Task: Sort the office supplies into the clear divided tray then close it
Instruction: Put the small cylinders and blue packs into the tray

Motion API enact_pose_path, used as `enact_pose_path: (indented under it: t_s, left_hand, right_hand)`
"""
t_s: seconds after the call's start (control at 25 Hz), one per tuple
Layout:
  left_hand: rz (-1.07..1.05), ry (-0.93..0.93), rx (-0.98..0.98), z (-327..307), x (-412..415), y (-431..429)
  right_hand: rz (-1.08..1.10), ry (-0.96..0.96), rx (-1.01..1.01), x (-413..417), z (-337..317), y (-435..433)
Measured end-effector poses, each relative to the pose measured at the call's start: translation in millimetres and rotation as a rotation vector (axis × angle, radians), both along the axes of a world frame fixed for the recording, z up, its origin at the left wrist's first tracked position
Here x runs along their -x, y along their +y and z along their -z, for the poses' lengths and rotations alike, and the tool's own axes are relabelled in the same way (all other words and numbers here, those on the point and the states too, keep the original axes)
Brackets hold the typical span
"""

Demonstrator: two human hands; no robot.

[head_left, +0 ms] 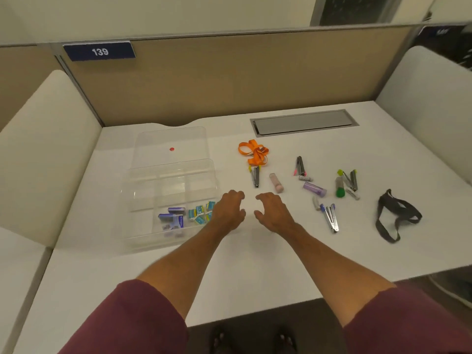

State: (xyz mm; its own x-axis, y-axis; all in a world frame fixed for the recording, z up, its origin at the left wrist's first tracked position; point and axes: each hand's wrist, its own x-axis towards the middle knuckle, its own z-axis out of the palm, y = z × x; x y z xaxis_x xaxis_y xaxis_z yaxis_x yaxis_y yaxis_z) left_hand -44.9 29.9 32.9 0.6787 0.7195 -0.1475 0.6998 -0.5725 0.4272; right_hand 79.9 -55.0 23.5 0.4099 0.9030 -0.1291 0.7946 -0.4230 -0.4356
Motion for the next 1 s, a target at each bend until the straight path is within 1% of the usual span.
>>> enact_pose_path:
  t_s: [0.16, 0.28, 0.44, 0.68, 0.84, 0.92, 1.0]
  left_hand:
    - [0.122, 0.037, 0.002, 5, -51, -32]
    - [0.219, 0.101, 0.003, 13, -88, -58]
    - [0.364, 0.252, -0.132, 30, -124, -79]
    - [0.434, 0.382, -0.242, 44, -149, -94]
    - [0.435, 0.354, -0.275, 45, -157, -92]
    - [0.378, 0.286, -0.259, 44, -160, -87]
    - [0.311, 0.253, -0.244, 39, -160, -79]
  right_hand:
    - [0.107, 0.015, -0.001, -51, 5, -42]
    - [0.161, -0.003, 0.014, -88, 14, -72]
    - [0.195, 0.021, 0.040, -127, 19, -92]
    - [0.160, -0.027, 0.063, -167, 26, -85]
    - [0.085, -0.113, 0.038, -178, 26, -72]
    - [0.026, -0.139, 0.036, -182, 29, -65]
    - [-0.024, -0.178, 0.094, -182, 32, -57]
